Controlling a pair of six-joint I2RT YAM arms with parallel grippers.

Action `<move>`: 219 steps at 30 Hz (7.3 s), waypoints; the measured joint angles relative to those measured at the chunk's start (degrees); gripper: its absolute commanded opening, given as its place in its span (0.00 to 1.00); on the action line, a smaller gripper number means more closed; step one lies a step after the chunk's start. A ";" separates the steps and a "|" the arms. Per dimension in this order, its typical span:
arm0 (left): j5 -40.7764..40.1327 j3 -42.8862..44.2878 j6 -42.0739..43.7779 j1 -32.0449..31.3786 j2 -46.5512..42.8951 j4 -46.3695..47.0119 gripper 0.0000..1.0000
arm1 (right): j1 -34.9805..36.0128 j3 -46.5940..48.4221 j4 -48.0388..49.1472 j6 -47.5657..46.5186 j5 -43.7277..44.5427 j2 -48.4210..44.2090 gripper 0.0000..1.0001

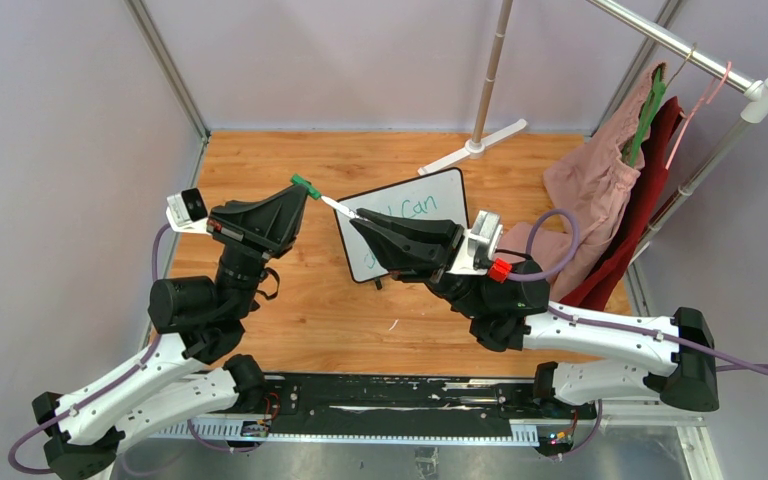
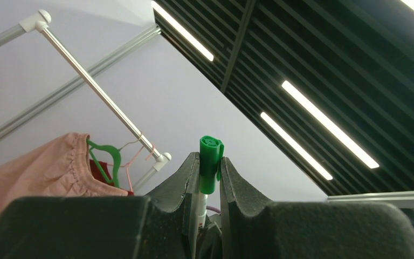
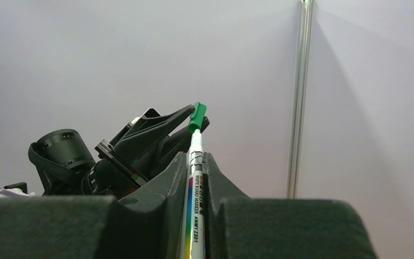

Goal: Write a sentence on the whiteboard
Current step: Close the whiteboard marker at the center of the board.

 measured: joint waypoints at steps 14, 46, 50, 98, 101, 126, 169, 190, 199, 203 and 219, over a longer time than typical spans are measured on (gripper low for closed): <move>0.11 0.00 0.00 0.00 -0.15 0.00 0.00 | 0.00 0.00 0.66 0.00 0.15 0.46 0.00; 0.17 -0.81 -0.37 0.02 -0.15 -0.31 0.00 | 0.02 0.00 0.74 -0.02 0.31 0.72 0.00; 1.05 -0.81 -0.37 0.02 0.20 -0.87 0.00 | 0.02 0.02 0.74 -0.31 0.81 1.18 0.00; 4.37 1.73 -2.34 0.72 7.26 2.21 0.00 | 2.40 0.11 13.46 -13.99 7.78 6.64 0.00; 4.26 1.73 -2.32 0.72 7.08 2.12 0.06 | 2.40 0.11 13.44 -13.99 7.76 6.62 0.00; 5.55 1.73 1.11 -0.17 5.51 -4.00 0.47 | 2.40 -0.79 12.31 -13.92 7.50 6.40 0.00; 2.93 4.96 7.56 -0.42 3.82 -9.07 0.37 | 2.43 -2.97 6.99 -10.71 4.02 1.64 0.00; 3.48 4.96 4.59 -0.42 4.17 -8.85 0.00 | 2.43 -2.97 6.47 -10.93 4.87 1.92 0.00; 3.45 4.74 1.86 -0.28 4.74 -7.74 0.00 | 2.54 -2.95 8.55 -12.13 5.55 2.89 0.00; 3.43 4.61 0.83 -0.24 4.96 -7.28 0.00 | 2.64 -2.95 9.20 -12.48 5.81 3.23 0.00; -2.99 4.61 0.24 -5.16 7.02 -2.40 0.00 | 3.37 -1.01 14.08 -14.40 7.82 6.56 0.00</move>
